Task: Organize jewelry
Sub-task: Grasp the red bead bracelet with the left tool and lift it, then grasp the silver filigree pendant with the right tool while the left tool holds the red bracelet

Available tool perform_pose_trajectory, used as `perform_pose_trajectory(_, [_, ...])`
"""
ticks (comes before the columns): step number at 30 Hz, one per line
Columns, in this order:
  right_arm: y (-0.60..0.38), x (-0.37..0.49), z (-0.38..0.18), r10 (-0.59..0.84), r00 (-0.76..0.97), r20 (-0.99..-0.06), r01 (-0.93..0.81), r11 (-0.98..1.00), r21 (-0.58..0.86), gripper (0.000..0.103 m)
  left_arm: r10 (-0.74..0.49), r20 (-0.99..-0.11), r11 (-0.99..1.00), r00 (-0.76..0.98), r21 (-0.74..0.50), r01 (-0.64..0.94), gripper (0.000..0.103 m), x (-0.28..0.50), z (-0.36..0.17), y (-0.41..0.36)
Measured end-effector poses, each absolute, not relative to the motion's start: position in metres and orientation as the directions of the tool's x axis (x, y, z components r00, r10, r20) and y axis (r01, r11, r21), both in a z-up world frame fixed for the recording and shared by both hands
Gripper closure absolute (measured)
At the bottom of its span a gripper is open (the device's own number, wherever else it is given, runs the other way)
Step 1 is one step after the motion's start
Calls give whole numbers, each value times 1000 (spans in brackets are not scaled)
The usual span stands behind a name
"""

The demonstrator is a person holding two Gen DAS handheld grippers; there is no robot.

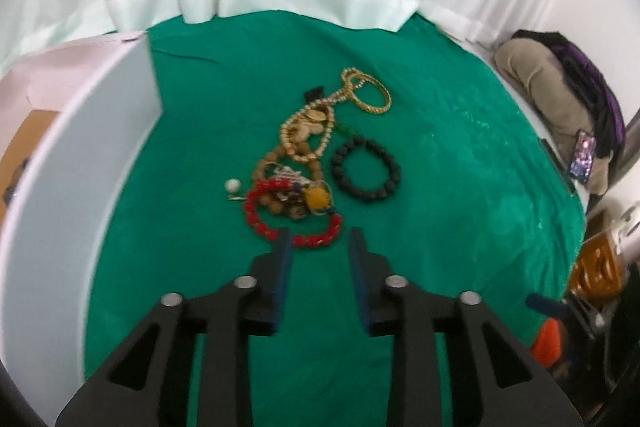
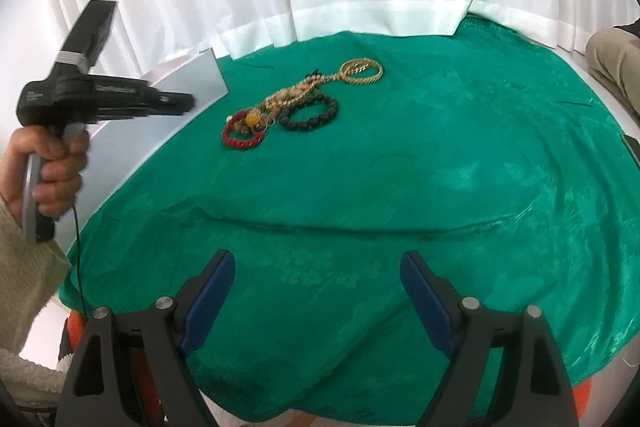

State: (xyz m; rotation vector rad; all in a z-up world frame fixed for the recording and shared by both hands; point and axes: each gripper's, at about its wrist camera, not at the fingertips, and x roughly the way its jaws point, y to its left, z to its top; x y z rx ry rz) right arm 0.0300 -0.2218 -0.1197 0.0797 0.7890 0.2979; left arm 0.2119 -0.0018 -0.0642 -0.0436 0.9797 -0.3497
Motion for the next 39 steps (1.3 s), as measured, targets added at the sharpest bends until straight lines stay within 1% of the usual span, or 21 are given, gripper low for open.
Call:
perform_pose_trajectory(4, [-219,30,-120,299,661,-688,-249,953,175,16,-235,-814,964,531,-128,232,64,227,-82,-25])
perform_pose_trajectory(7, [-222,29,-120,301,665,-683,-248,952,179,16,-168,-824,981,542,-85,175,64,243,-96,-36])
perform_pose_trajectory(11, [-227,31,-124,309,661,-684,-244,950,194,16,-127,-826,991,550,-80,108,65,254,-108,-34])
perform_pose_trajectory(12, [-229,32,-125,310,660,-684,-241,950,197,16,-124,-825,992,551,-82,100,68,255,-110,-33])
perform_pose_trajectory(13, [-229,34,-126,309,659,-686,-239,951,199,16,-114,-819,993,562,-77,89,73,256,-110,-32])
perform_pose_trajectory(14, [-230,35,-127,309,657,-688,-236,951,202,16,-117,-815,993,568,-81,89,82,257,-110,-31])
perform_pose_trajectory(15, [-232,36,-129,308,656,-689,-232,951,205,16,-130,-814,991,566,-96,90,87,257,-110,-28])
perform_pose_trajectory(18, [-234,36,-130,305,657,-689,-224,952,208,16,-192,-807,980,558,-185,70,88,250,-102,-10])
perform_pose_trajectory(21, [-236,36,-129,299,667,-683,-217,954,206,16,-244,-773,965,585,-250,73,88,234,-85,9])
perform_pose_trajectory(25, [-235,37,-127,295,672,-680,-214,956,202,16,-333,-717,925,613,-376,63,88,206,-54,45])
perform_pose_trajectory(28, [-231,39,-126,291,670,-683,-219,957,193,16,-385,-688,892,616,-449,56,88,190,-39,66])
perform_pose_trajectory(34, [-225,53,-114,306,660,-686,-232,952,201,16,-440,-649,846,620,-532,44,88,169,-30,93])
perform_pose_trajectory(37, [-221,64,-108,305,652,-694,-237,952,195,16,-426,-646,844,634,-535,22,88,157,-29,106])
perform_pose_trajectory(39, [-207,78,-106,318,624,-714,-281,944,175,17,-405,-651,852,642,-523,8,88,149,-29,113])
